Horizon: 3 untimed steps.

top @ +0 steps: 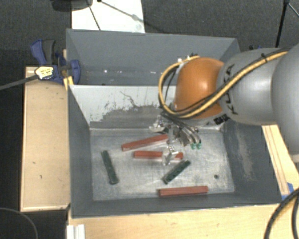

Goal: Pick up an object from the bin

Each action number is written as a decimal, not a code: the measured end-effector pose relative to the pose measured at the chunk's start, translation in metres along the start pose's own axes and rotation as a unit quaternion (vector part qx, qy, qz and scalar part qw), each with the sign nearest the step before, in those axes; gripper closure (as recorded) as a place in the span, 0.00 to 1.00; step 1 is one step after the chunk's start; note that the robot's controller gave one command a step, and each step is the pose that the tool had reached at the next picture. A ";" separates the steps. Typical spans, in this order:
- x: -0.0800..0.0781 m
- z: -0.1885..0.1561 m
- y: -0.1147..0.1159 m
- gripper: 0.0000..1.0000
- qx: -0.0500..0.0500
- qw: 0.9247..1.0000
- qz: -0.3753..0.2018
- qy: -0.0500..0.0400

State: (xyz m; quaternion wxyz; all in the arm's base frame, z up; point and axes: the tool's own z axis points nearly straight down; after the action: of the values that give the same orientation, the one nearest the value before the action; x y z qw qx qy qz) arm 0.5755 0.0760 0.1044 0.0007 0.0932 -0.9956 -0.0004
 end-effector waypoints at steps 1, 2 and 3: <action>0.000 0.000 0.013 0.00 0.000 1.000 0.014 -0.002; 0.007 0.031 0.022 0.00 0.000 0.997 0.079 -0.004; 0.005 0.029 0.017 1.00 0.000 1.000 0.005 -0.007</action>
Offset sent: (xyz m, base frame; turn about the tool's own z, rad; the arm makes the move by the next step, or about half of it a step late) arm -0.0130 0.0198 -0.0344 0.1563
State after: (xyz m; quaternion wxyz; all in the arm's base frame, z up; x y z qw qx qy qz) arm 0.5676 0.0919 0.0755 -0.0065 0.0878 -0.9961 -0.0013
